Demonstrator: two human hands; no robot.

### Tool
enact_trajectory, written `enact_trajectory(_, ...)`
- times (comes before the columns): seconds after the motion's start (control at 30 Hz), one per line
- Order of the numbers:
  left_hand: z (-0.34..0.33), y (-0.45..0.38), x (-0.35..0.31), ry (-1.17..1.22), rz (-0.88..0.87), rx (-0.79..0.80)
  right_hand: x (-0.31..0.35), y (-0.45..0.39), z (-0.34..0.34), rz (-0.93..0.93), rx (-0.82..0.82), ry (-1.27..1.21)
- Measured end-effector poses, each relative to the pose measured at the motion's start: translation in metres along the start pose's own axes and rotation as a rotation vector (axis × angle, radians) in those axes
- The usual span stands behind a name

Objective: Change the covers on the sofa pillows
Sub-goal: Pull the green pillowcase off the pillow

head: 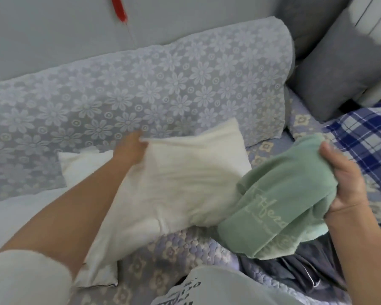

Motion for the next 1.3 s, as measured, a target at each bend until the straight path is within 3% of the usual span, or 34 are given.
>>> enact_trajectory(0.1, -0.084, 0.005, 0.002, -0.177, 0.068, 0.299, 0.010, 0.007, -0.002, 0.025, -0.095, -0.032)
enact_trajectory(0.23, -0.213, 0.110, -0.049, 0.135, 0.012, 0.722, 0.026, 0.021, 0.009, -0.011, -0.241, 0.066)
enact_trajectory(0.37, -0.273, 0.192, -0.076, 0.259, 0.079, 0.936, 0.069, 0.048, 0.039, 0.120, -0.270, 0.134)
enact_trajectory(0.47, -0.276, 0.193, -0.089, 0.296, 0.063, 0.891, 0.115, 0.080, 0.056, 0.277, -0.321, 0.088)
enact_trajectory(0.63, -0.251, 0.178, -0.112, 0.435, 0.063, 0.645, 0.162, 0.115, 0.086, 0.523, -0.413, -0.072)
enact_trajectory(0.73, -0.253, 0.200, -0.119, 0.527, 0.133, 0.641, 0.157, 0.093, 0.158, 0.561, -0.594, 0.065)
enact_trajectory(0.8, -0.262, 0.223, -0.115, 0.545, 0.175, 0.682, 0.104, 0.059, 0.225, 0.365, -0.672, 0.310)
enact_trajectory(0.9, -0.270, 0.256, -0.092, 0.524, 0.241, 0.693, -0.036, 0.038, 0.328, -0.095, -0.689, 0.678)
enact_trajectory(1.07, -0.246, 0.272, -0.010, 0.512, 0.401, 0.513, -0.237, 0.078, 0.388, -0.814, -0.338, 1.168)
enact_trajectory(1.1, -0.238, 0.275, 0.004, 0.537, 0.436, 0.490, -0.243, 0.071, 0.378, -0.779, -0.234, 1.356)
enact_trajectory(1.2, -0.211, 0.296, 0.037, 0.685, 0.550, 0.444, -0.239, 0.053, 0.308, -0.762, -0.289, 1.211)
enact_trajectory(1.3, -0.184, 0.313, 0.067, 0.824, 0.587, 0.384, -0.224, 0.022, 0.218, -0.620, -0.207, 1.359)
Point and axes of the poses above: each hand's wrist, its own y-axis away from the middle knuckle, its own z-axis out of the back of the hand, x = y × z, the point moved 10 cm from there along -y, towards the middle knuckle, and after that the axes turned 7 degrees about y, right-handed, at the moved point
